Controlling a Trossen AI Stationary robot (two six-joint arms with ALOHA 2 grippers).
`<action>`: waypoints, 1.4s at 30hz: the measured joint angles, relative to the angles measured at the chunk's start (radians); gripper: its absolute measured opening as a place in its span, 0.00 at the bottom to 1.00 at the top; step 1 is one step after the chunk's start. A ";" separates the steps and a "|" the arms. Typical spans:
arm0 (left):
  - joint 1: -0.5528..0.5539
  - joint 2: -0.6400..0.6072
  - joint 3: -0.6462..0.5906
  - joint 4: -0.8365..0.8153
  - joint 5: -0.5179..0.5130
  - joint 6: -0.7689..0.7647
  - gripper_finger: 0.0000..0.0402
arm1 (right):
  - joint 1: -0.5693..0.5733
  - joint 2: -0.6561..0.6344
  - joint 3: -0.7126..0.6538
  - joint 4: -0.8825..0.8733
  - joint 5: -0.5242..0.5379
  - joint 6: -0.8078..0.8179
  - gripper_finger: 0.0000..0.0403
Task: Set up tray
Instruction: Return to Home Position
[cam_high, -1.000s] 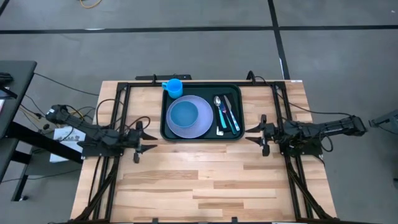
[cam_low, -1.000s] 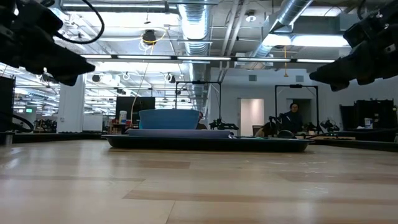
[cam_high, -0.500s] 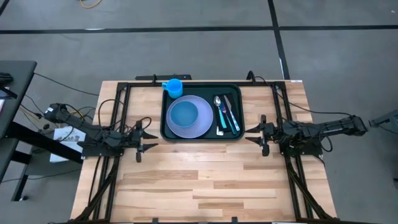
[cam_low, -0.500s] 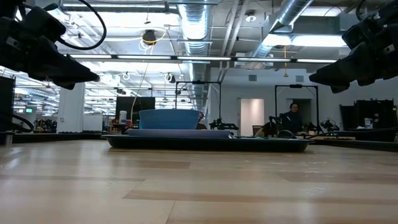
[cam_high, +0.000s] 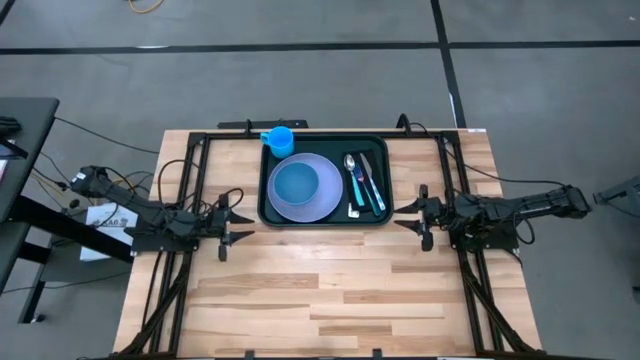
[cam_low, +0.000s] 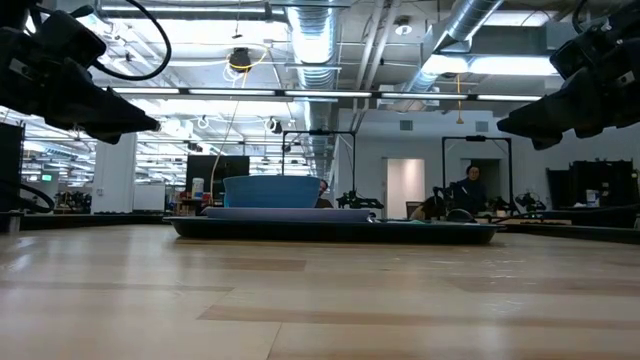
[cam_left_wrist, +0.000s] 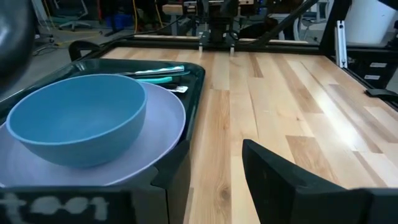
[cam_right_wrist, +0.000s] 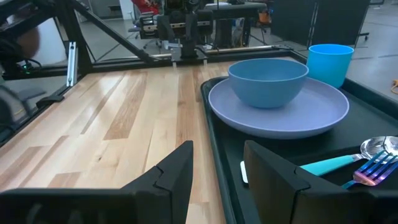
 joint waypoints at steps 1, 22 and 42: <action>-0.006 -0.007 0.000 0.001 -0.003 0.000 0.33 | 0.000 0.000 0.000 0.000 0.000 0.000 0.33; -0.008 -0.242 0.000 0.000 0.018 0.003 0.33 | 0.000 0.000 0.000 0.000 0.000 0.000 0.33; -0.008 -0.242 0.000 0.000 0.018 0.002 0.33 | 0.000 0.000 0.000 0.000 0.000 0.000 0.33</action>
